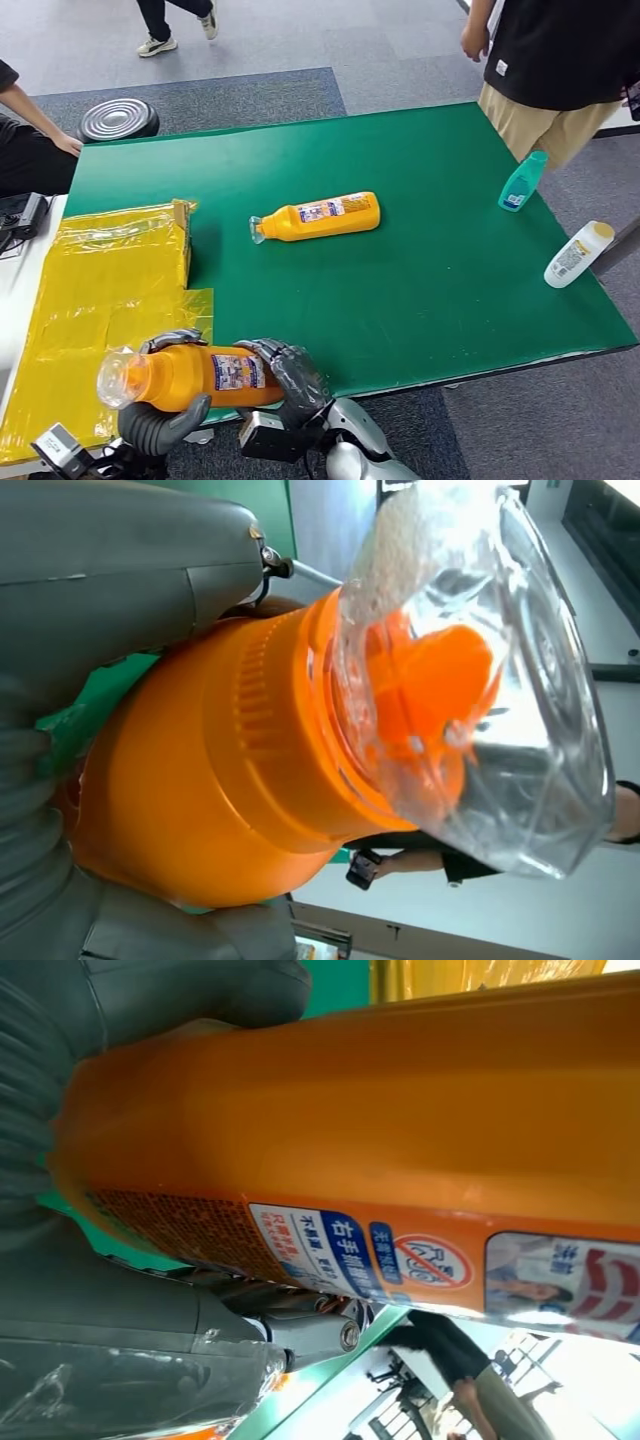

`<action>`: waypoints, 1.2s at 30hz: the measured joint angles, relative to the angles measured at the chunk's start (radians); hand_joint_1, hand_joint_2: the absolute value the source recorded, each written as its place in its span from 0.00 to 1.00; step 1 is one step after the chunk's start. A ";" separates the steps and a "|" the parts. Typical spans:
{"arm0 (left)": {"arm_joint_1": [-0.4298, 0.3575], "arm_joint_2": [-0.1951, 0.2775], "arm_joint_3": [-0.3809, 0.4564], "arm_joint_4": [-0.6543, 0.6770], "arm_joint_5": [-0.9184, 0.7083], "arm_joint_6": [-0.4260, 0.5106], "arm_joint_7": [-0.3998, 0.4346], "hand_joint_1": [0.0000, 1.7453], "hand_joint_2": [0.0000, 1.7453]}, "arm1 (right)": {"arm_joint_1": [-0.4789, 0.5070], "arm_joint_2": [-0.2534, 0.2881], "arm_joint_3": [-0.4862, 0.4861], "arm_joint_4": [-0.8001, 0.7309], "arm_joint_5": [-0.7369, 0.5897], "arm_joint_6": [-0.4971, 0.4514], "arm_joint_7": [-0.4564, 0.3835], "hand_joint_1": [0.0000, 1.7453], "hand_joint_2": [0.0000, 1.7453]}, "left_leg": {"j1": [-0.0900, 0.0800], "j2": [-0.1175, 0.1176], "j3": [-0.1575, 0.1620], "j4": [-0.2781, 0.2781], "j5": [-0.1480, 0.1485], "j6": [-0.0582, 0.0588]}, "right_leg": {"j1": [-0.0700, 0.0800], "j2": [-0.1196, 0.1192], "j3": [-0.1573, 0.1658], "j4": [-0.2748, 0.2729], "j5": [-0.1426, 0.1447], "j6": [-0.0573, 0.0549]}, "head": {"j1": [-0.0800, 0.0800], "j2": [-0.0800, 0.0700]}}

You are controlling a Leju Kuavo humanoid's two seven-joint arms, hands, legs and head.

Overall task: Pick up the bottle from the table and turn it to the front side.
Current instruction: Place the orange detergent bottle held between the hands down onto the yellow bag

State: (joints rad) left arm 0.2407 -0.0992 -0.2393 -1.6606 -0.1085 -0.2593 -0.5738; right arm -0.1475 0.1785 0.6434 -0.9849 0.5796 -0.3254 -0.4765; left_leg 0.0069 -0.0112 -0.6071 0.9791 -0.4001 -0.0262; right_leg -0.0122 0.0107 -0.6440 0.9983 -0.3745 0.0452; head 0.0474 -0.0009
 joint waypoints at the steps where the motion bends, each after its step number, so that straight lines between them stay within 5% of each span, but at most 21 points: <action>1: -0.001 0.001 -0.004 0.000 0.002 0.002 0.000 1.00 1.00 | 0.000 0.000 0.000 0.002 -0.002 0.000 -0.001 1.00 1.00 | 0.000 0.000 0.000 0.000 0.000 0.000 | 0.000 0.000 0.000 0.000 0.000 0.000 | 0.000 0.000; 2: -0.002 0.003 -0.006 0.000 0.003 0.004 -0.001 1.00 1.00 | 0.000 0.000 0.000 0.002 -0.003 0.000 -0.002 1.00 1.00 | 0.000 0.000 0.000 0.000 0.000 0.000 | 0.000 0.000 0.000 0.000 0.000 0.000 | 0.000 0.000; 3: -0.004 0.004 -0.008 0.000 0.004 0.005 -0.001 1.00 1.00 | 0.000 0.000 0.000 0.003 -0.004 0.000 -0.002 0.89 1.00 | 0.000 0.000 0.000 0.000 0.000 0.000 | 0.000 0.000 0.000 0.000 0.000 0.000 | 0.000 0.000; 6: -0.007 0.010 -0.010 0.000 0.003 0.012 -0.006 1.00 1.00 | 0.000 0.000 0.000 0.004 -0.005 0.000 -0.003 0.14 1.00 | 0.000 0.000 0.000 0.000 0.000 0.000 | 0.000 0.000 0.000 0.000 0.000 0.000 | 0.000 0.000; 7: -0.008 0.011 -0.011 0.000 0.001 0.017 -0.010 1.00 1.00 | 0.000 0.000 0.000 0.004 -0.005 0.000 -0.003 0.00 1.00 | 0.000 0.000 0.000 0.000 0.000 0.000 | 0.000 0.000 0.000 0.000 0.000 0.000 | 0.000 0.000; 11: -0.007 0.014 -0.010 -0.005 -0.052 0.089 -0.031 1.00 1.00 | 0.002 0.000 -0.002 0.003 -0.010 -0.001 -0.001 0.00 1.00 | 0.000 0.000 0.000 0.000 0.000 0.000 | 0.000 0.000 0.000 0.000 0.000 0.000 | 0.000 0.000; 20: 0.026 0.015 0.084 -0.134 -0.306 0.408 -0.057 1.00 1.00 | 0.061 -0.028 -0.039 -0.058 -0.016 -0.008 0.012 0.00 1.00 | 0.000 0.000 0.000 0.000 0.000 0.000 | 0.000 0.000 0.000 0.000 0.000 0.000 | 0.000 0.000; 29: 0.029 0.045 0.150 -0.218 -0.522 0.554 -0.011 1.00 1.00 | 0.106 -0.047 -0.064 -0.122 -0.015 -0.007 0.019 0.00 1.00 | 0.000 0.000 0.000 0.000 0.000 0.000 | 0.000 0.000 0.000 0.000 0.000 0.000 | 0.000 0.000; 36: 0.010 0.118 0.154 -0.218 -0.883 0.638 0.193 1.00 1.00 | 0.123 -0.053 -0.076 -0.155 -0.012 0.014 0.029 0.00 1.00 | 0.000 0.000 0.000 0.000 0.000 -0.001 | 0.000 0.000 0.000 0.000 0.000 -0.001 | 0.000 0.000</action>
State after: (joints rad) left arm 0.2506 0.0193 -0.0855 -1.8787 -0.9916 0.3791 -0.3804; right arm -0.0242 0.1255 0.5671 -1.1398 0.5678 -0.3115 -0.4475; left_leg 0.0070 -0.0112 -0.6068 0.9791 -0.4000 -0.0268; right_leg -0.0119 0.0107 -0.6442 0.9983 -0.3746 0.0445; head 0.0473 -0.0009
